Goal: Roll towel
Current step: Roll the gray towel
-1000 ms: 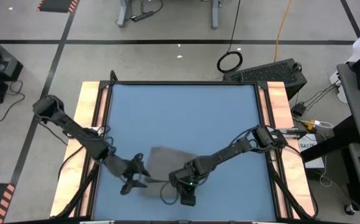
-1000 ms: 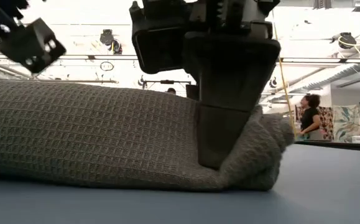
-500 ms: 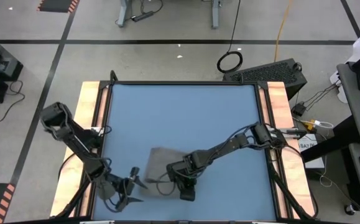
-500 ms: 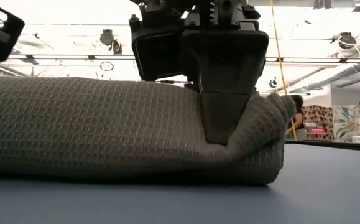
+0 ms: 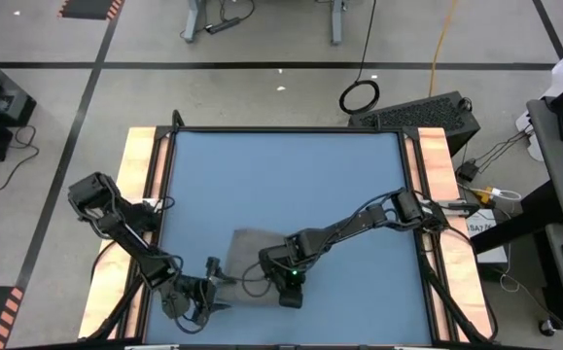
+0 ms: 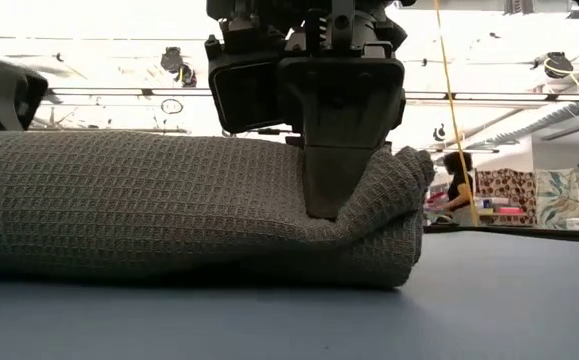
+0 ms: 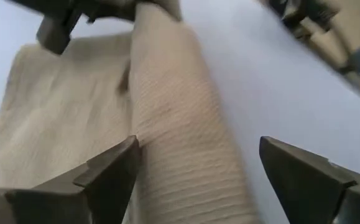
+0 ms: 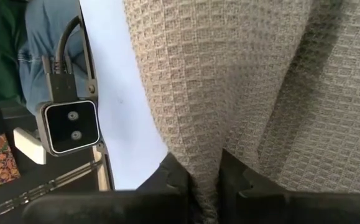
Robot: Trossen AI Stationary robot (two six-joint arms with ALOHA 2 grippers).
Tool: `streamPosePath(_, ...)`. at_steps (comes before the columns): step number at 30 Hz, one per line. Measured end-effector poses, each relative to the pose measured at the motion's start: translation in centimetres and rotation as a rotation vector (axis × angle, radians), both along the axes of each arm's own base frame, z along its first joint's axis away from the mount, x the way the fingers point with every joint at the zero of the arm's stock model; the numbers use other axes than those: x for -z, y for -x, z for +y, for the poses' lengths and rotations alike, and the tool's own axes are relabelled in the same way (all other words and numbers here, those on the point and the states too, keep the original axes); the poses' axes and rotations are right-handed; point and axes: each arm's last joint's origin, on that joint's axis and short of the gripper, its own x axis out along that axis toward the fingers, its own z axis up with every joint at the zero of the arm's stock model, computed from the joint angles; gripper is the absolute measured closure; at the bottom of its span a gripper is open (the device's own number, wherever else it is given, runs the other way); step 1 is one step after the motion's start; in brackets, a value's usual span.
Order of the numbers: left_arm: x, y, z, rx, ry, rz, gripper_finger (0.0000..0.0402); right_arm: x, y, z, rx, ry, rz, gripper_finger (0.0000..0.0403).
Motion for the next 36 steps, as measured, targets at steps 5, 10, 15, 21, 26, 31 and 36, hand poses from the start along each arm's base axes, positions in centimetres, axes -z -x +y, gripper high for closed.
streamPosePath(5,1.5,-0.3,0.1,-0.005,-0.001,0.059,0.0061,0.0,0.0,0.0,0.01,0.014,-0.003,0.0382)
streamPosePath(10,2.4,-0.6,0.3,-0.043,0.018,0.088,0.0071,0.0,-0.1,-0.1,0.053,0.051,-0.002,0.0361)
streamPosePath(15,2.4,-0.8,0.6,-0.109,0.087,0.1,0.0131,-0.1,-0.1,-0.2,0.083,0.072,0.002,0.032)
streamPosePath(21,2.5,-1.2,0.8,-0.165,0.221,0.16,0.0269,-3.3,1.1,0.4,0.089,0.143,-0.053,0.0276)
streamPosePath(26,2.4,-1.6,1.1,-0.235,0.363,0.21,0.0372,-7.1,3.9,3.1,0.096,0.35,-0.151,0.0253)
streamPosePath(31,2.1,-1.9,1.2,-0.209,0.41,0.237,0.0368,-8.2,6.4,8.0,0.132,0.561,-0.334,0.0214)
streamPosePath(36,1.5,-2.5,1.5,-0.16,0.475,0.284,0.0343,-5.9,8.2,11.9,0.149,0.746,-0.419,0.0157)
